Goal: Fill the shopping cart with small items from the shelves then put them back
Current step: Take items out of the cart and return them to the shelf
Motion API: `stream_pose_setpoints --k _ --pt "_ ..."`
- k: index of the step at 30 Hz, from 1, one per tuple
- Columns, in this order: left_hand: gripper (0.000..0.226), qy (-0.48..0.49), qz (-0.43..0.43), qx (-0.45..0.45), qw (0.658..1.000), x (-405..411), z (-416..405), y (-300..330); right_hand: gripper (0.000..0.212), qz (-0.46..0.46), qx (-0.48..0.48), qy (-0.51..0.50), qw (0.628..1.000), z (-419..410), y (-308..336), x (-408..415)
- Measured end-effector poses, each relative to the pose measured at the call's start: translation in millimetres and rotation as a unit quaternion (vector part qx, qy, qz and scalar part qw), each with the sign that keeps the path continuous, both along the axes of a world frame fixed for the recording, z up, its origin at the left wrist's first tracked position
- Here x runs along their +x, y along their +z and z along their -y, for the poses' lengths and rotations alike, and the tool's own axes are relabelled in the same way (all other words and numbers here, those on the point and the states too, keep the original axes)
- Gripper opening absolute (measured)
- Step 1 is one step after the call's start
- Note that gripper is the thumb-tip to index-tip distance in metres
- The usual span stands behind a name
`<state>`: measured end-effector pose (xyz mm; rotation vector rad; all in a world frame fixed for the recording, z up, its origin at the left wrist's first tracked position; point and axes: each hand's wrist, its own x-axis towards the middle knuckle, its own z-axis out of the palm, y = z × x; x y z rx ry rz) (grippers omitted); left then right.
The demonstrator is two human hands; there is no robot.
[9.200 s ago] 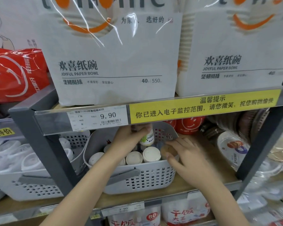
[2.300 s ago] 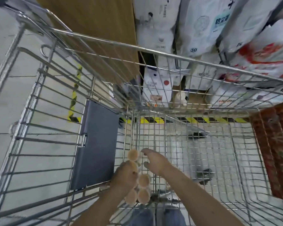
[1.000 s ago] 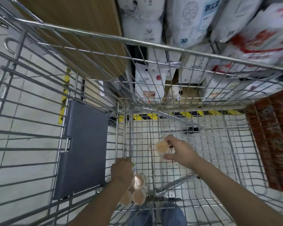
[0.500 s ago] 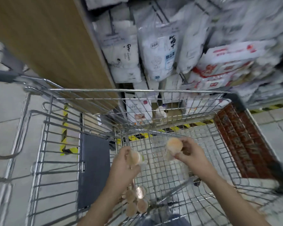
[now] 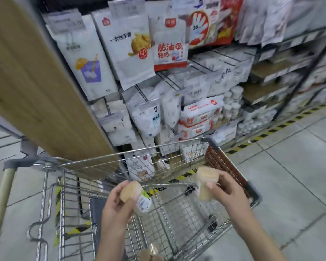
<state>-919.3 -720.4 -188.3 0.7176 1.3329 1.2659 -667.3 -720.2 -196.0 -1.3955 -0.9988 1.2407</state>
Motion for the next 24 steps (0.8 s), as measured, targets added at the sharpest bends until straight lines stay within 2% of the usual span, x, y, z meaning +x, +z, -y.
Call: stream_pose_setpoints --k 4,9,15,16,19,20,24 --pt "0.066 -0.043 0.012 0.007 0.999 35 -5 33 0.062 -0.020 0.018 -0.056 0.998 26 25 28" --pt "0.039 -0.088 0.032 0.024 0.995 96 -9 60 0.067 -0.030 0.018 -0.115 0.993 50 40 83" --pt "0.072 -0.118 0.019 0.031 0.992 208 -6 74 0.067 -0.038 0.038 -0.180 0.982 80 55 196" --pt "0.065 -0.134 0.018 0.034 0.990 235 -6 76 0.068 -0.038 0.037 -0.194 0.980 86 57 218" --pt "0.006 -0.184 0.022 0.036 0.982 316 1 86 0.064 -0.037 0.040 -0.236 0.970 104 63 283" --pt "0.002 -0.205 0.027 0.034 0.978 344 4 89 0.062 -0.032 0.045 -0.246 0.968 112 65 303" --pt "0.036 -0.260 0.053 0.034 0.963 440 17 102 0.047 -0.024 0.074 -0.297 0.952 138 74 373"
